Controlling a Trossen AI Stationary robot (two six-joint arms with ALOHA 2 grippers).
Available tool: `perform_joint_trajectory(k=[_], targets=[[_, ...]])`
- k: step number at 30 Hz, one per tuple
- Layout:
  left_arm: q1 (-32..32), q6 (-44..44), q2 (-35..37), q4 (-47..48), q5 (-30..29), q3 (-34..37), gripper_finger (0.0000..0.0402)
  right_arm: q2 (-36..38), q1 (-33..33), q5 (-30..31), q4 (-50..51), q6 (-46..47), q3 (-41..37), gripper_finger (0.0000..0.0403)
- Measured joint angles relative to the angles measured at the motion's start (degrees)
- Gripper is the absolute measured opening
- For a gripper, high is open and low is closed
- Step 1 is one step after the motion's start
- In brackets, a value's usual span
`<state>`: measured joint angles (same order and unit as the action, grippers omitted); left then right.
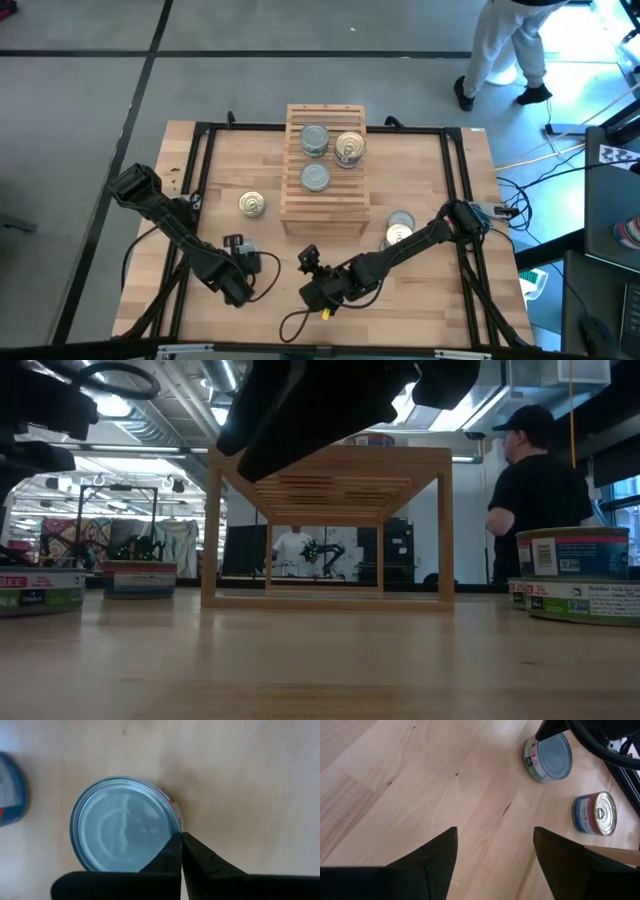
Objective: Stack canned seafood by type on shelf
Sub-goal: Stack the green tuna can on top of the green tuna can on the shelf
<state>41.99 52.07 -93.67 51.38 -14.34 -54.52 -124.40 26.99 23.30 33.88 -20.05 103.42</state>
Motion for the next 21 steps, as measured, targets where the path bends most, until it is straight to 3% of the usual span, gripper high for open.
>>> perform_joint_trajectory(k=[21], targets=[[-2.9, -2.8, 0.0, -17.8, -0.4, -1.7, 0.0000, -3.1, 0.4, -0.1, -10.2, -4.7, 0.1, 0.0257]])
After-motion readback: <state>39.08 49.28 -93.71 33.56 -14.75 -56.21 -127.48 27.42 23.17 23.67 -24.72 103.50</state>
